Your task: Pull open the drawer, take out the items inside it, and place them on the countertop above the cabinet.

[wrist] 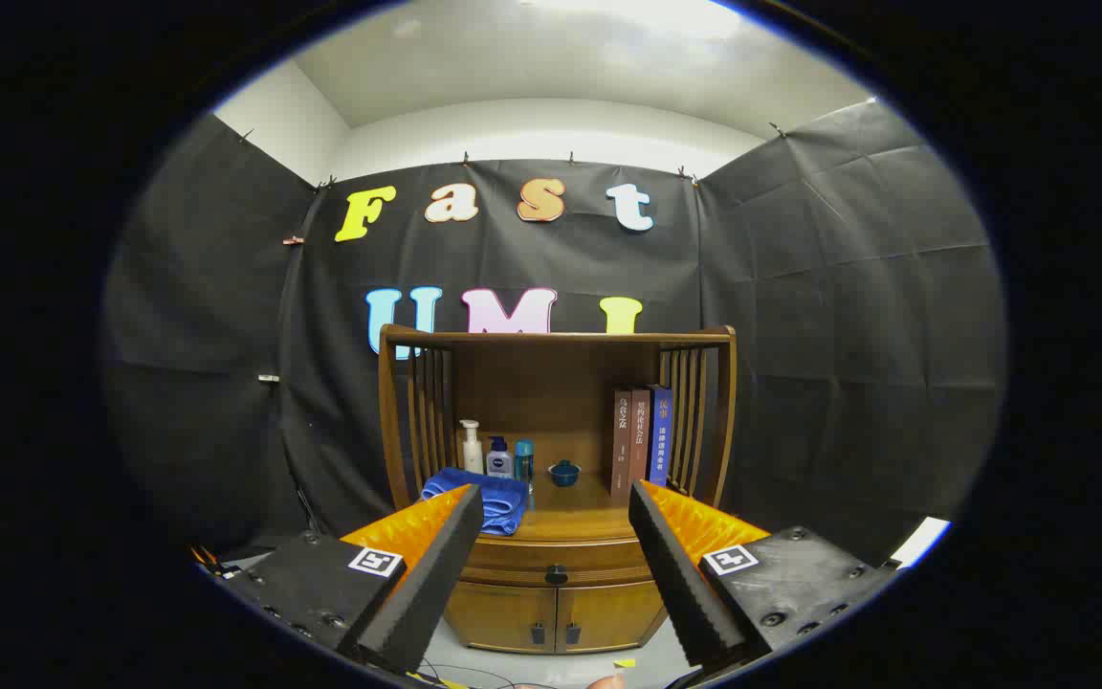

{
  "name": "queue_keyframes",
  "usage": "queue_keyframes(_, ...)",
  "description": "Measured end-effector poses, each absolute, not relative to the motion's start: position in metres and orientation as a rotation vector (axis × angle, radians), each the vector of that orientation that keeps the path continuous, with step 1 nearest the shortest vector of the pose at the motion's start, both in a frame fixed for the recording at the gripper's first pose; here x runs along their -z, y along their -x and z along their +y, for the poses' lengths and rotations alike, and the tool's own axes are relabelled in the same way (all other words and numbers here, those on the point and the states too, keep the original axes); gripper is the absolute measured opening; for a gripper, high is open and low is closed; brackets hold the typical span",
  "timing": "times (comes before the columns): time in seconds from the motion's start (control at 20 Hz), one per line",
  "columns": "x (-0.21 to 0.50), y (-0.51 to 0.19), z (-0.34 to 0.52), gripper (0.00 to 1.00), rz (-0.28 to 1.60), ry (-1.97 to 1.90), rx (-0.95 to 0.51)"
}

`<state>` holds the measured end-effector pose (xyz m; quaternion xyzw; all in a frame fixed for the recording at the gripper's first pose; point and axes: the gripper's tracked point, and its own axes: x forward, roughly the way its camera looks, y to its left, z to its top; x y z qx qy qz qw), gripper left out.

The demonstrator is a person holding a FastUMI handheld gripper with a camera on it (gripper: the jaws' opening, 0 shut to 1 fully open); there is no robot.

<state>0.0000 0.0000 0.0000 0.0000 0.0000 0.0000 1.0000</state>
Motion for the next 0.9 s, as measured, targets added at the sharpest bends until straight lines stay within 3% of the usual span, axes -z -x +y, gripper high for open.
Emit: queue_keyframes(0.9,-0.0033,0.0098,-0.0066,0.98,-0.012,0.016,0.009)
